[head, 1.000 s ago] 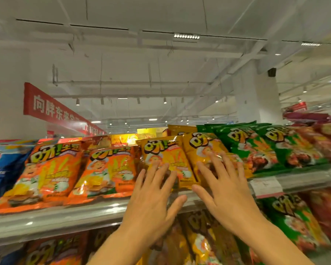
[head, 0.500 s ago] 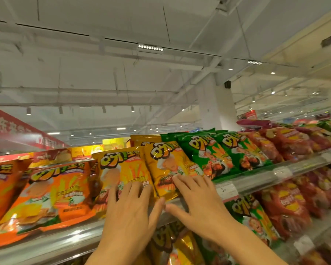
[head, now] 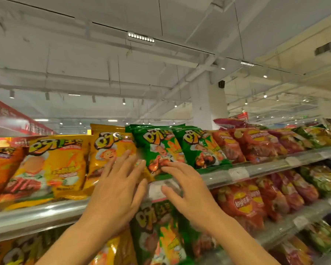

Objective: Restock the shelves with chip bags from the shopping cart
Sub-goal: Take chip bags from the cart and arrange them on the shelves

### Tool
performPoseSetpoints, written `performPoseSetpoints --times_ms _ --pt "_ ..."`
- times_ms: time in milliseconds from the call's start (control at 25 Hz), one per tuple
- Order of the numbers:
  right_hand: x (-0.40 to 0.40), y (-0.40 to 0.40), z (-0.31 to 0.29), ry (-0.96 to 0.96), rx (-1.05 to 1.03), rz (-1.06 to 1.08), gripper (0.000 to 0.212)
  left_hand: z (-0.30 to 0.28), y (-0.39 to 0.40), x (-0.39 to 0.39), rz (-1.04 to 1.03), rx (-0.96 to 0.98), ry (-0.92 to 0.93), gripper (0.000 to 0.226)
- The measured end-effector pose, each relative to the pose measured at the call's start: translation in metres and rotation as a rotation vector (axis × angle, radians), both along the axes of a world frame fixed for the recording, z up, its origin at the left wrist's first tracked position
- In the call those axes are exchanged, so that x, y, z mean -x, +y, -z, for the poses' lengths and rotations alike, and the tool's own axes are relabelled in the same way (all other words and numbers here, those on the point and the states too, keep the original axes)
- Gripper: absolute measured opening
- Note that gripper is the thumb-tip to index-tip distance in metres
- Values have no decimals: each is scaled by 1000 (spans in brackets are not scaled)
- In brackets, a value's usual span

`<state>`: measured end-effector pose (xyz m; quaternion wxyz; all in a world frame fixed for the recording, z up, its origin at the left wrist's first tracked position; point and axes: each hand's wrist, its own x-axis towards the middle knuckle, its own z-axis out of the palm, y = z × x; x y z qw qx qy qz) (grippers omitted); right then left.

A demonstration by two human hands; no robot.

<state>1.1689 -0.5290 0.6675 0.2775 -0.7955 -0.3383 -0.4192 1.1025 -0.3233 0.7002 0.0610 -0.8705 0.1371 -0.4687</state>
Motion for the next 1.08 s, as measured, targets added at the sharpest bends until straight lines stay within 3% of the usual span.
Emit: performPoseSetpoints --times_ms 160,320,560,800,1080 --pt "-52 -81 6 1 78 213 72 8 -71 -37 -164 -15 113 82" --pt "-92 -132 -8 133 189 342 82 1 -115 -73 -227 2 172 77" --pt "-110 -145 -14 271 299 269 102 12 -124 -93 -320 28 245 102" --pt "-106 -142 -13 270 317 306 91 13 -124 -89 -248 86 188 97" --pt "-112 -139 -10 270 310 295 104 15 -125 -92 -282 90 238 93"
